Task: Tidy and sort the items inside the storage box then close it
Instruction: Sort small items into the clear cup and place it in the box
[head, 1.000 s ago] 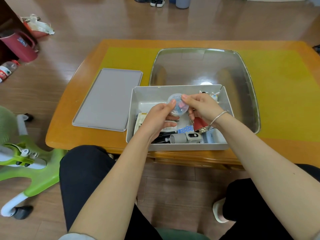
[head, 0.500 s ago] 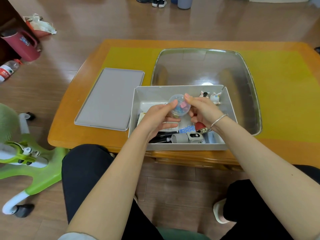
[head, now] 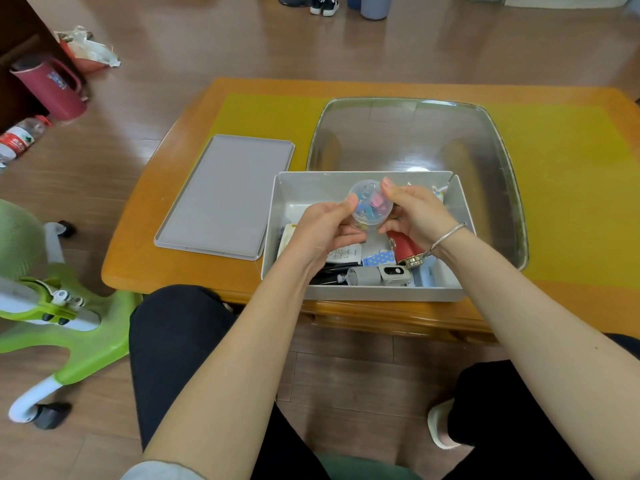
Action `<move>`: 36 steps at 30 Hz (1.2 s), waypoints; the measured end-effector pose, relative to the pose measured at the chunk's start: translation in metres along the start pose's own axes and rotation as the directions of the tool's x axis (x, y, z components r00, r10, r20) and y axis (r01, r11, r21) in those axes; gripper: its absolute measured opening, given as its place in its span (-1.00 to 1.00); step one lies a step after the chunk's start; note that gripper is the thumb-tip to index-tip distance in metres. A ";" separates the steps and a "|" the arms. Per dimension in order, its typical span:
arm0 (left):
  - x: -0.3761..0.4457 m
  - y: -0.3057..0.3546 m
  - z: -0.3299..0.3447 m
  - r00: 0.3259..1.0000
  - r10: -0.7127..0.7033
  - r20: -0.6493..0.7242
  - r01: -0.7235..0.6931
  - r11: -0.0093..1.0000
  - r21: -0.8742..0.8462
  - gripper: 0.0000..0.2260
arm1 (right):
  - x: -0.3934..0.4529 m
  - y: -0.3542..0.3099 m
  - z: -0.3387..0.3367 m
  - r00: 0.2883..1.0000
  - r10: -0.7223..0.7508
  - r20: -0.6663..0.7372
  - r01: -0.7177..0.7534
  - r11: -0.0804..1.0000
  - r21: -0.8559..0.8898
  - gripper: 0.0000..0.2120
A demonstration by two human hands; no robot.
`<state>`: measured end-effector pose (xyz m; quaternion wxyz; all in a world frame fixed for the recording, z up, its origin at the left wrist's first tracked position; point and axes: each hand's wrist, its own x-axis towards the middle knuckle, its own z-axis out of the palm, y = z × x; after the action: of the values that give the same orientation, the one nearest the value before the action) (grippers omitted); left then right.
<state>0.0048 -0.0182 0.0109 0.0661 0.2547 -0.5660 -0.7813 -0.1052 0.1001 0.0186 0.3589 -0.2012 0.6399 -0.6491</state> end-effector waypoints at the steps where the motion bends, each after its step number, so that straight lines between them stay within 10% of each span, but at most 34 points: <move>1: 0.000 0.000 -0.001 1.000 0.003 0.008 -0.003 1.000 -0.006 -0.74 | 0.000 -0.001 0.000 1.000 -0.003 0.006 0.003 1.000 0.003 -0.66; 17: -0.004 0.000 -0.008 1.000 0.017 0.020 -0.012 0.974 -0.226 -0.94 | -0.005 -0.009 -0.001 0.994 0.035 0.102 -0.034 0.999 -0.015 -0.77; 28: -0.001 0.006 -0.007 0.996 0.085 -0.031 -0.077 0.975 0.209 -0.77 | -0.012 -0.018 0.001 0.995 -0.016 0.102 0.030 0.989 -0.141 -0.78; 36: -0.004 0.005 -0.005 0.996 0.085 -0.018 -0.082 0.988 0.127 -0.78 | -0.010 -0.017 0.004 0.995 -0.068 0.071 0.074 0.994 -0.082 -0.76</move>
<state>0.0098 -0.0230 0.0156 0.0893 0.2436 -0.6237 -0.7374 -0.0988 0.1029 0.0371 0.3483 -0.2607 0.6467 -0.6265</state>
